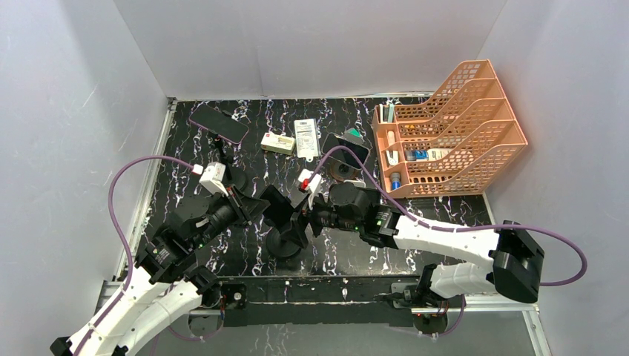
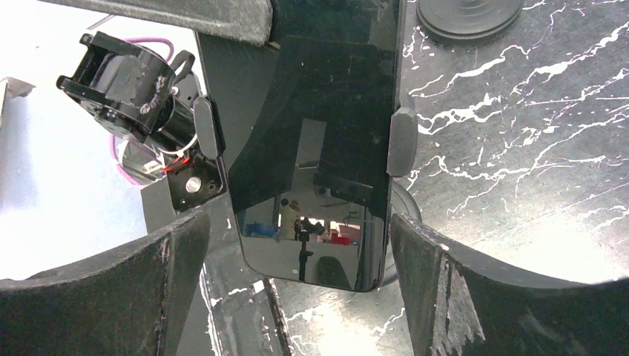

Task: Remove the phone from the phone stand
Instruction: Move the phone stand with the phone to the center of the board.

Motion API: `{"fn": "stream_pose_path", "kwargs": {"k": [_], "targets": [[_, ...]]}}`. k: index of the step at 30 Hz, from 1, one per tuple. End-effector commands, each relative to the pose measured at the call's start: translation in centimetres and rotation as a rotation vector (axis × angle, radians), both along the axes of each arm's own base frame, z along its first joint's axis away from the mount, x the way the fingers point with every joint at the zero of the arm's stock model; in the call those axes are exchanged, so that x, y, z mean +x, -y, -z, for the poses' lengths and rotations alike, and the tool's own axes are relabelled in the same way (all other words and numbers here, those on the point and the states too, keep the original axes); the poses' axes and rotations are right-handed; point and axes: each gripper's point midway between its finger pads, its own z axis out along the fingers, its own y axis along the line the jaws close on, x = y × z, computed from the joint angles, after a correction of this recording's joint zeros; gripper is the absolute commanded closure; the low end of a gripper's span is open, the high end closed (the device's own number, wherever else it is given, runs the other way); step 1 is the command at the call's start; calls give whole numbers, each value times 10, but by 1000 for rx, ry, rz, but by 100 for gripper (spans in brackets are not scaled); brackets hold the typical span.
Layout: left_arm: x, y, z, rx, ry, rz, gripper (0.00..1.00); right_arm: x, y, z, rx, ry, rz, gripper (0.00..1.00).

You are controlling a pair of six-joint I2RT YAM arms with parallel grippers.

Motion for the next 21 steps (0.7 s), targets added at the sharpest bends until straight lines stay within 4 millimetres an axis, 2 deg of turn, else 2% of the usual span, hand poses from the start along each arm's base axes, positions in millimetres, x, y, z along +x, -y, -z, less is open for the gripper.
{"fn": "stream_pose_path", "kwargs": {"k": [1,9,21], "targets": [[-4,-9,31,101,-80,-12,100,4,-10,-16,84,10,18,1],[-6,-10,32,98,-79,-14,100,6,-13,-23,144,38,27,1],[-7,-10,30,88,-77,-14,100,11,-21,-14,114,47,40,1]]}}
